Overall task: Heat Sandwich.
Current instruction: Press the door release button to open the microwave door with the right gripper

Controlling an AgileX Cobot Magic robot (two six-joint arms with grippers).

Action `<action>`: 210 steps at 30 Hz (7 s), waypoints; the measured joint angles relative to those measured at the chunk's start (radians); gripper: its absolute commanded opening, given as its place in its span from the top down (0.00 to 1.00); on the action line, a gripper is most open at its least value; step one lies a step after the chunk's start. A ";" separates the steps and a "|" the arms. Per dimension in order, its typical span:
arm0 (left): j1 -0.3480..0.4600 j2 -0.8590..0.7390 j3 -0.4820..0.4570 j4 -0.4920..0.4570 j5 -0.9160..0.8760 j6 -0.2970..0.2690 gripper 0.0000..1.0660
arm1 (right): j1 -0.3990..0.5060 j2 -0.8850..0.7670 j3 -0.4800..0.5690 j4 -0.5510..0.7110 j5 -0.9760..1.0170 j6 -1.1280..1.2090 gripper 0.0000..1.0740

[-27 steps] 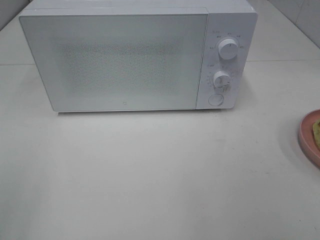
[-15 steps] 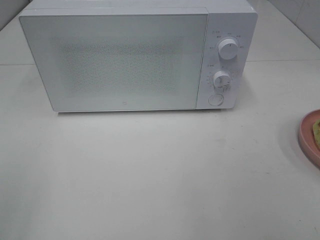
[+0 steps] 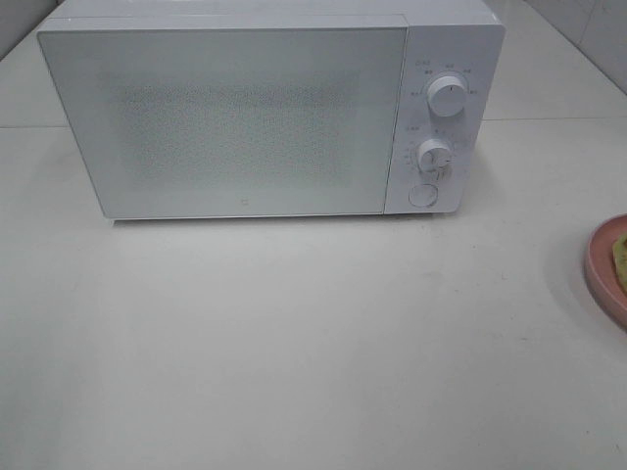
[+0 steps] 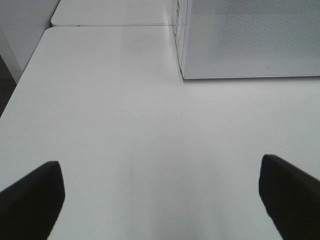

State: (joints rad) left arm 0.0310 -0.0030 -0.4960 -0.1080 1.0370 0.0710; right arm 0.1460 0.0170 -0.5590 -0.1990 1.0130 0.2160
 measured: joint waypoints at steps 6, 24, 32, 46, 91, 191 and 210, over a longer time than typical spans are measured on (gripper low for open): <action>0.000 0.000 0.000 0.000 0.000 0.000 0.05 | 0.000 0.098 -0.007 0.000 -0.053 0.000 0.29; 0.000 0.000 0.000 0.000 0.000 0.000 0.05 | 0.000 0.347 -0.007 0.000 -0.257 0.000 0.29; 0.000 0.000 0.000 0.000 0.000 0.000 0.05 | 0.000 0.443 -0.007 0.000 -0.356 0.000 0.29; 0.000 0.000 0.000 0.000 0.000 0.000 0.05 | 0.000 0.676 -0.007 0.000 -0.597 0.000 0.29; 0.000 0.000 0.000 0.000 0.000 0.000 0.05 | 0.080 1.266 0.357 0.358 -1.828 -0.204 0.29; 0.000 0.000 0.000 0.000 0.000 0.000 0.05 | 0.494 1.686 0.234 0.811 -2.003 1.172 0.98; 0.000 0.000 0.000 0.000 0.000 0.000 0.05 | 0.388 1.898 -0.016 0.713 -1.916 1.172 1.00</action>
State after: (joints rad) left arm 0.0310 -0.0030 -0.4960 -0.1080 1.0370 0.0710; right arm 0.5340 1.9150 -0.5750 0.5140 -0.9030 1.3880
